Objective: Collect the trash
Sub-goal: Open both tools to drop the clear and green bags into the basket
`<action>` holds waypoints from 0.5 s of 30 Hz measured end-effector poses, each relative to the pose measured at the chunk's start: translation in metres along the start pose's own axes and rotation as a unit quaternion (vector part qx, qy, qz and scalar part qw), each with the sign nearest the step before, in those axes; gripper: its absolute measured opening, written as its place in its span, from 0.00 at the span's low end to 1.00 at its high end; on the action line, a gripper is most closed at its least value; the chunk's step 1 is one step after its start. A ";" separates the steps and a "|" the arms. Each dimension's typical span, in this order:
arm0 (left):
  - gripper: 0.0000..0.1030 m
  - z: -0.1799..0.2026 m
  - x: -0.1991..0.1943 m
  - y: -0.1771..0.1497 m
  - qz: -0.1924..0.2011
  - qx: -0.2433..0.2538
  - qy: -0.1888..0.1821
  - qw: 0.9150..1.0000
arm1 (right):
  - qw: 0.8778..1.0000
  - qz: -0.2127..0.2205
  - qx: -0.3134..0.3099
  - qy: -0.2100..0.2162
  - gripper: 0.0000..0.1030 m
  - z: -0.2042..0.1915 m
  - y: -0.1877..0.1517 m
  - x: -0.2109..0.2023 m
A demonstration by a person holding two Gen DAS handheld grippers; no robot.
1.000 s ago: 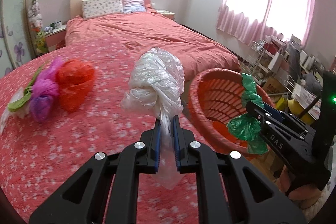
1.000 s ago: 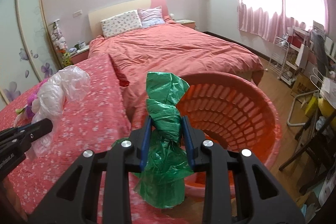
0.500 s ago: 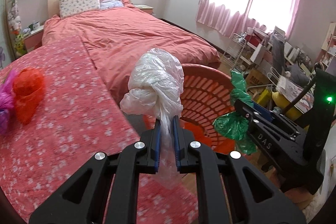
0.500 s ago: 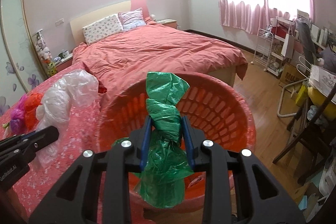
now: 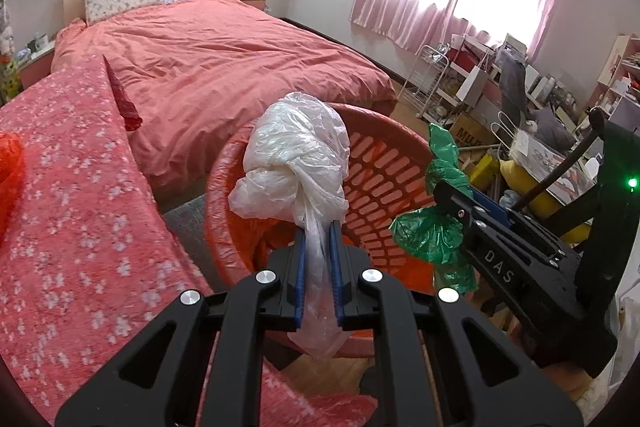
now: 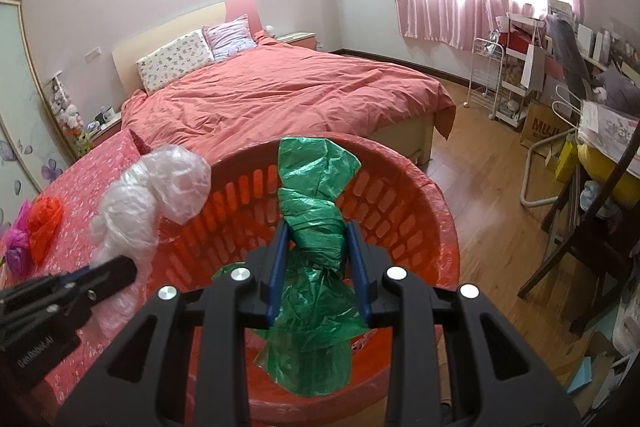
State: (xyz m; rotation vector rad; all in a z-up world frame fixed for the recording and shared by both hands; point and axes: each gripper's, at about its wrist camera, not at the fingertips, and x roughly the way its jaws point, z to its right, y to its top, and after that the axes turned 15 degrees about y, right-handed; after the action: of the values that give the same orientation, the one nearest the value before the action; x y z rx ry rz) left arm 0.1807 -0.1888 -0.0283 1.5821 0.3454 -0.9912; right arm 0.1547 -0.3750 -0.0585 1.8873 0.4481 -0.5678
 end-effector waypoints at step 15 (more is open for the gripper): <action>0.28 0.001 0.010 -0.003 -0.018 0.006 0.014 1.000 | 1.000 0.004 0.015 -0.008 0.48 0.009 -0.002 0.001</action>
State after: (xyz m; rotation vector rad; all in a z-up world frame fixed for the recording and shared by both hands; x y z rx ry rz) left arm 0.1842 -0.1916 -0.0382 1.6060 0.3891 -1.0006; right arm 0.1529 -0.3831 -0.0633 1.9111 0.4229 -0.5868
